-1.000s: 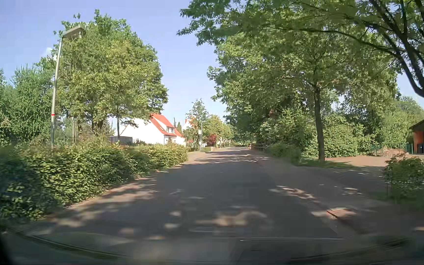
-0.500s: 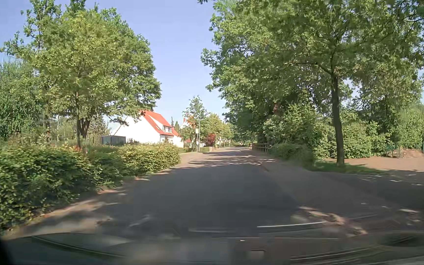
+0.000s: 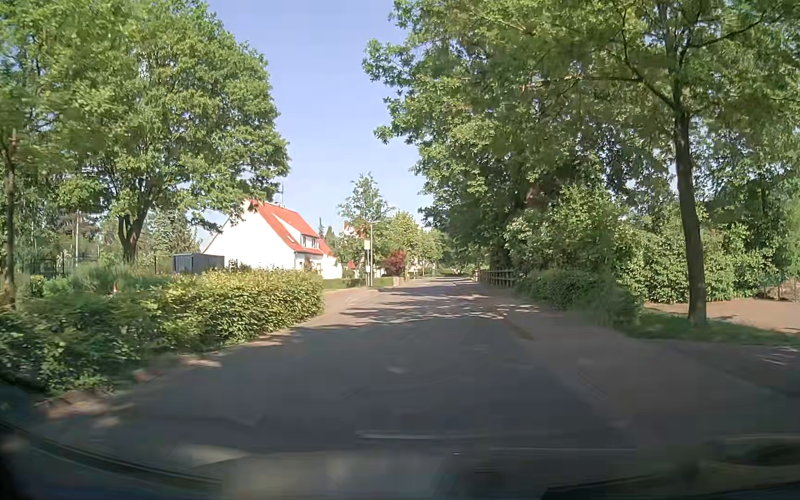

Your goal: Follow the waypoints while adhering to traffic rules and regulations

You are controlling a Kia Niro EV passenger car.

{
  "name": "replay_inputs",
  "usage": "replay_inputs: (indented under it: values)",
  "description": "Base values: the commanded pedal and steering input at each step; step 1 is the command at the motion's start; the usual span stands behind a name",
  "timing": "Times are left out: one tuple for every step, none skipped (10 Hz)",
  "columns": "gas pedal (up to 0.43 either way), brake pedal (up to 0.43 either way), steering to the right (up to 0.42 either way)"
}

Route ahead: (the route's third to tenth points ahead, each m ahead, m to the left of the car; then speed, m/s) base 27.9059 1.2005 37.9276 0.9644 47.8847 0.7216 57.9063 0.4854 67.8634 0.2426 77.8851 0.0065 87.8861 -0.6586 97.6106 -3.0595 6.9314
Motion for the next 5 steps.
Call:
replay_inputs:
  values:
    - [0.138, 0.006, -0.001]
    - [0.138, 0.006, 0.0]
    - [0.138, 0.006, -0.001]
    - [0.15, 0.006, 0.0]
    - [0.15, 0.006, 0.0]
